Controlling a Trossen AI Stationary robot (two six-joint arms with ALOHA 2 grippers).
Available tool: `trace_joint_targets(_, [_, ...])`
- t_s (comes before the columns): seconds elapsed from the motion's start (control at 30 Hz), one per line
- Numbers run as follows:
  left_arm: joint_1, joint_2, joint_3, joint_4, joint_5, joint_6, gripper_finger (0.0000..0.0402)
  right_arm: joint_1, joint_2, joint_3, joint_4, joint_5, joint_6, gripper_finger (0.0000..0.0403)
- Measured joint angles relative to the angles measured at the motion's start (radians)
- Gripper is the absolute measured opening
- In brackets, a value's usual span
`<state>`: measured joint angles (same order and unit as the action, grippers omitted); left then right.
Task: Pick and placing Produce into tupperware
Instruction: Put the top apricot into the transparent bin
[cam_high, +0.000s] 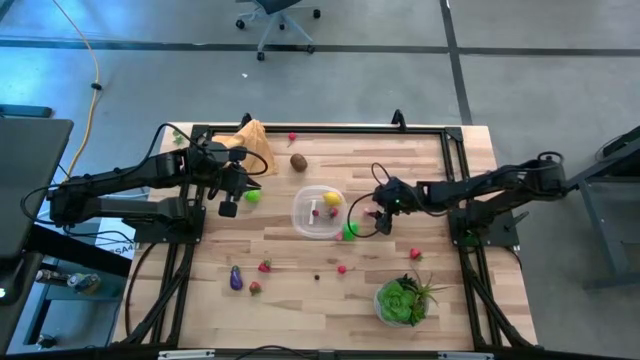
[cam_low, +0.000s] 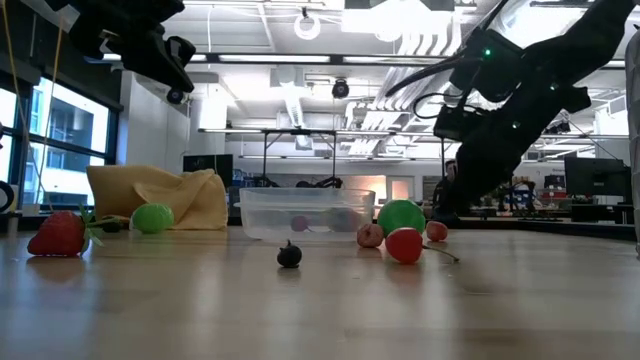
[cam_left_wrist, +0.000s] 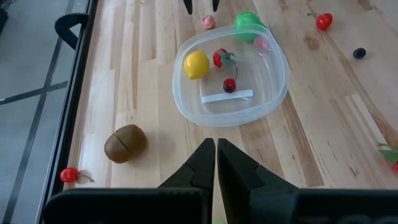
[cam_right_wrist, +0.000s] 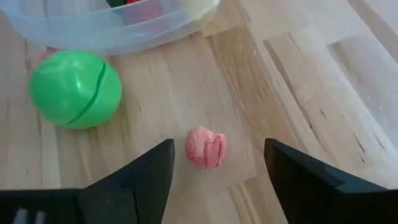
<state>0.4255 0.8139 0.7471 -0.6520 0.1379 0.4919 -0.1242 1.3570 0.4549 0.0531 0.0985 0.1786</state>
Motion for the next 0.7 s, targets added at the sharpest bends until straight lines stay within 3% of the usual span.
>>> trace_joint_targets(0.37, [0.0, 0.0, 0.0, 0.0, 0.0, 0.0, 0.001, 0.001, 0.132, 0.0, 0.076, 0.0, -0.003, 0.0233])
trace_joint_targets(0.7, [0.0, 0.0, 0.0, 0.0, 0.0, 0.0, 0.001, 0.001, 0.148, 0.001, 0.098, 0.005, -0.003, 0.0195])
